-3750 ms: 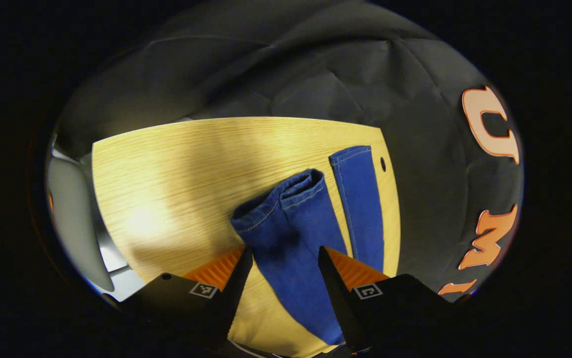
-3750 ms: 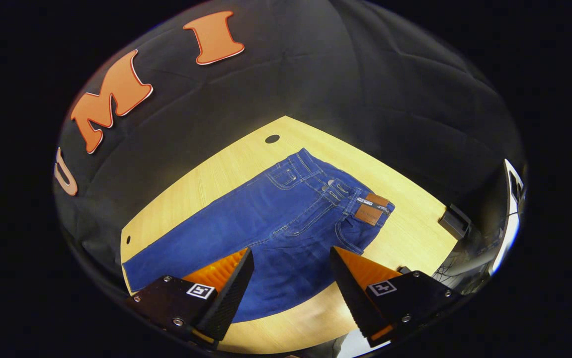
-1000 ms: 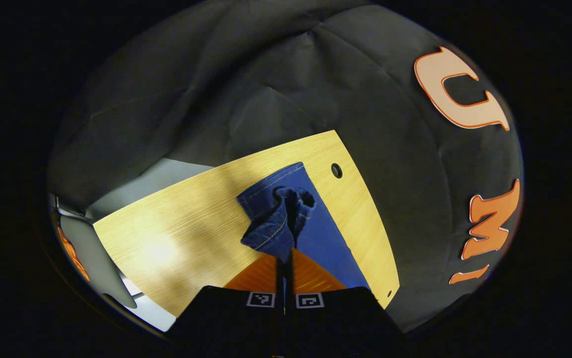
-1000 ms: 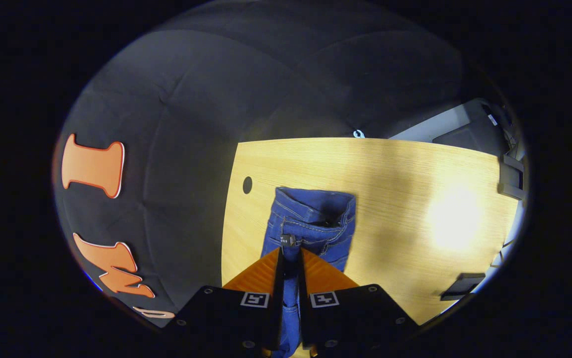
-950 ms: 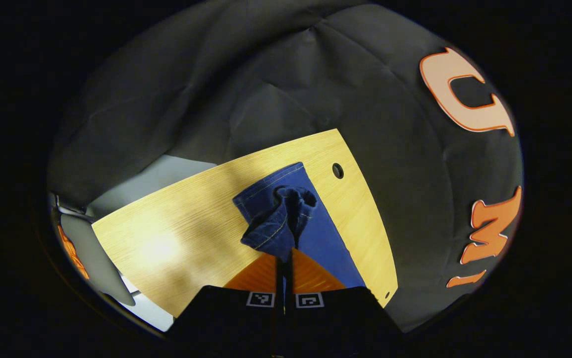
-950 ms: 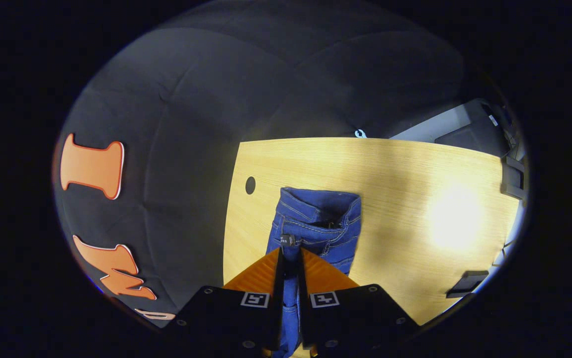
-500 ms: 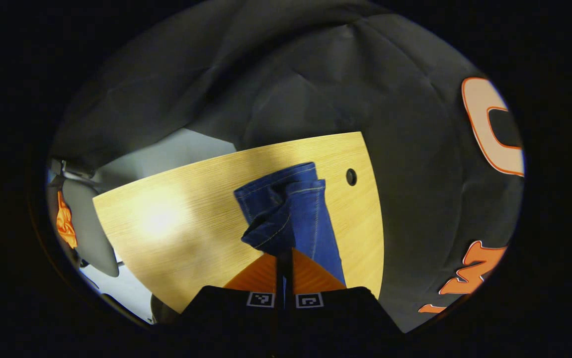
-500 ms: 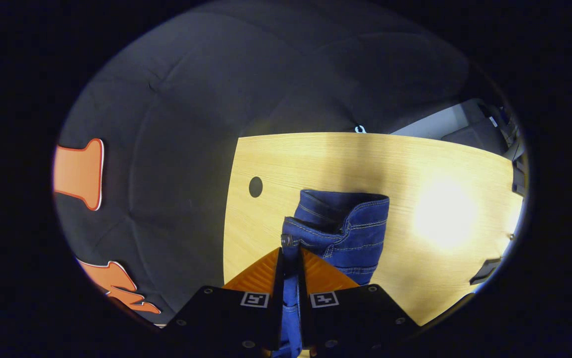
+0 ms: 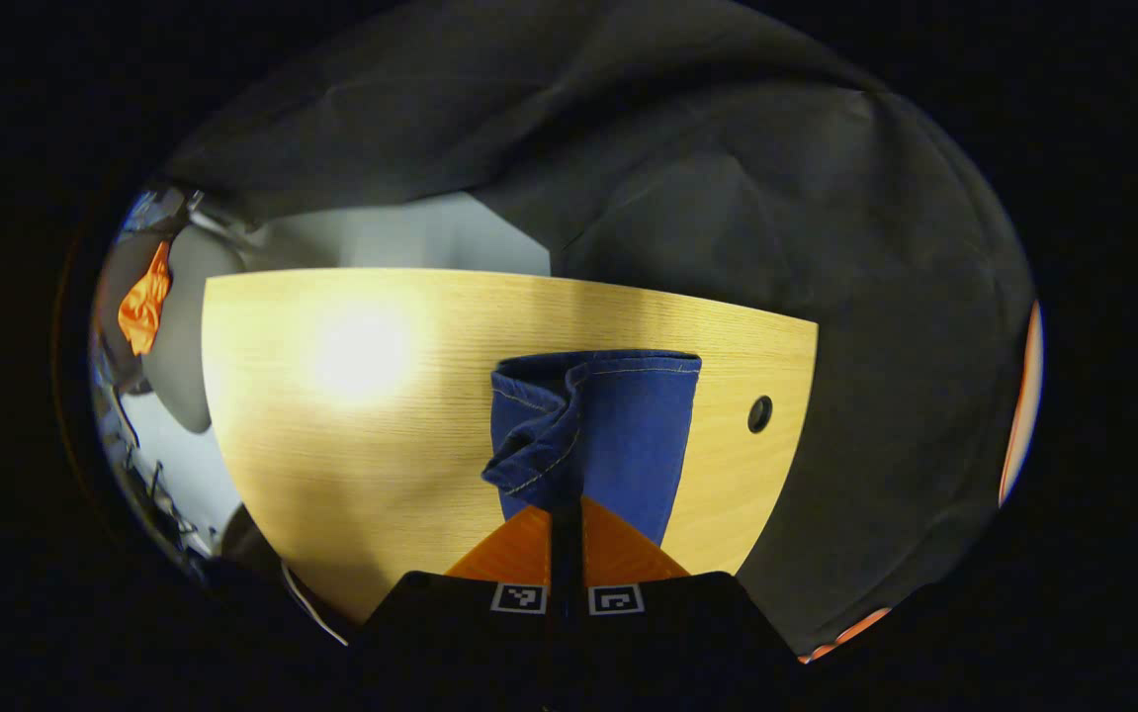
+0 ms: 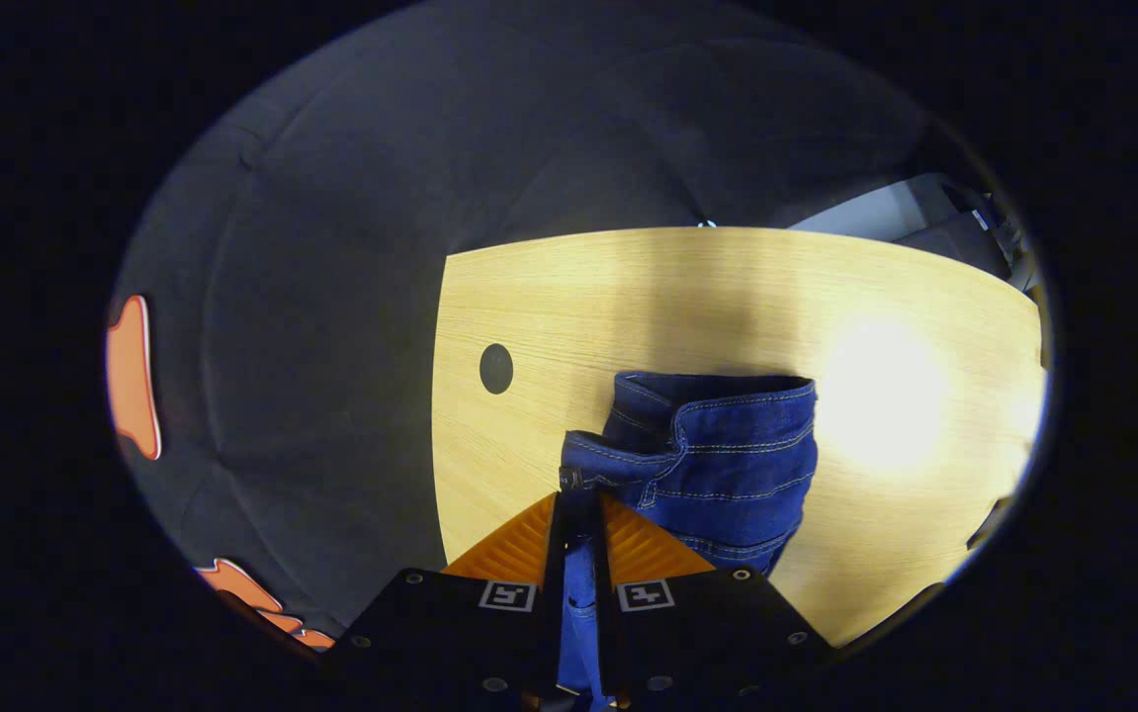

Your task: Grasp the waist and the cuffs of the jeans and fold them to make the two legs overlap; first hold the waist and fold one-third of the jeans toward the cuffs, then hold the cuffs and fold the remaining one-third in the same direction to finish folding.

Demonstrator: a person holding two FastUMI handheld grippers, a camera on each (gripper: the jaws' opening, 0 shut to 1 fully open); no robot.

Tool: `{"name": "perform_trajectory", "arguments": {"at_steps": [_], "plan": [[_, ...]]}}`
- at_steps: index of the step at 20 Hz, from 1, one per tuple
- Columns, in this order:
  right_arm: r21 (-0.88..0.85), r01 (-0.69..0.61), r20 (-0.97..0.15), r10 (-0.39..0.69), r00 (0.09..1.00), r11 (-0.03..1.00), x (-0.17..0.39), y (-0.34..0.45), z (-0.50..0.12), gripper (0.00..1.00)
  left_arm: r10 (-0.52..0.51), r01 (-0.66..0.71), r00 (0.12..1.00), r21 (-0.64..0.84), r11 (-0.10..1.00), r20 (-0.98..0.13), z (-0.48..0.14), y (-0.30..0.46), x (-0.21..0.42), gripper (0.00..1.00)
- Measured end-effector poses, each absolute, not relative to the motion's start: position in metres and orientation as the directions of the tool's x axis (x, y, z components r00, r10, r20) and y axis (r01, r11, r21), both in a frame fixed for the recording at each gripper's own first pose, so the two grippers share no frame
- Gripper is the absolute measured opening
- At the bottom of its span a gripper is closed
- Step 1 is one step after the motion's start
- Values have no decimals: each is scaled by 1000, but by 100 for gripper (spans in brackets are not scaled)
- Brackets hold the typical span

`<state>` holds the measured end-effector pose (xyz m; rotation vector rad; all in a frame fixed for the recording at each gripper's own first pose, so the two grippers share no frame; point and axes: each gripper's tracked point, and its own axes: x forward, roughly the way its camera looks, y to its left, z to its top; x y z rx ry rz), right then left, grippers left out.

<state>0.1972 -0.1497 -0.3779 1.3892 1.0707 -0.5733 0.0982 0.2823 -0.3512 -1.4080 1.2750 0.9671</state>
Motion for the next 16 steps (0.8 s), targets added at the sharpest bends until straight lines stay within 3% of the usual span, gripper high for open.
{"name": "perform_trajectory", "arguments": {"at_steps": [4, 6, 9, 10, 11, 12, 14, 15, 16], "plan": [[524, 833, -838, 280, 468, 177, 226, -142, -385, 16, -323, -910, 138, -249, 332, -936, -389, 267, 156, 5], [556, 806, -821, 284, 495, 202, 241, -138, -385, 16, -289, -851, 159, -280, 445, -944, -391, 272, 180, 11], [632, 755, -767, 290, 573, 178, 261, -131, -374, 17, -234, -719, 227, -325, 614, -945, -385, 282, 221, 51], [655, 733, -750, 282, 599, 183, 269, -131, -369, 20, -209, -670, 233, -312, 673, -950, -375, 280, 221, 65], [676, 706, -733, 284, 618, 209, 270, -130, -361, 30, -166, -624, 249, -289, 726, -954, -359, 284, 215, 79], [680, 685, -732, 276, 622, 260, 268, -131, -355, 25, -129, -563, 281, -272, 780, -951, -351, 294, 224, 92], [665, 636, -740, 236, 630, 391, 258, -138, -344, 60, -45, -438, 394, -231, 869, -918, -335, 295, 244, 93], [643, 617, -748, 200, 633, 454, 250, -141, -340, 80, -18, -379, 462, -216, 900, -887, -318, 294, 253, 88], [615, 603, -756, 164, 633, 508, 241, -146, -340, 74, 5, -329, 535, -202, 922, -845, -300, 293, 266, 93]]}}
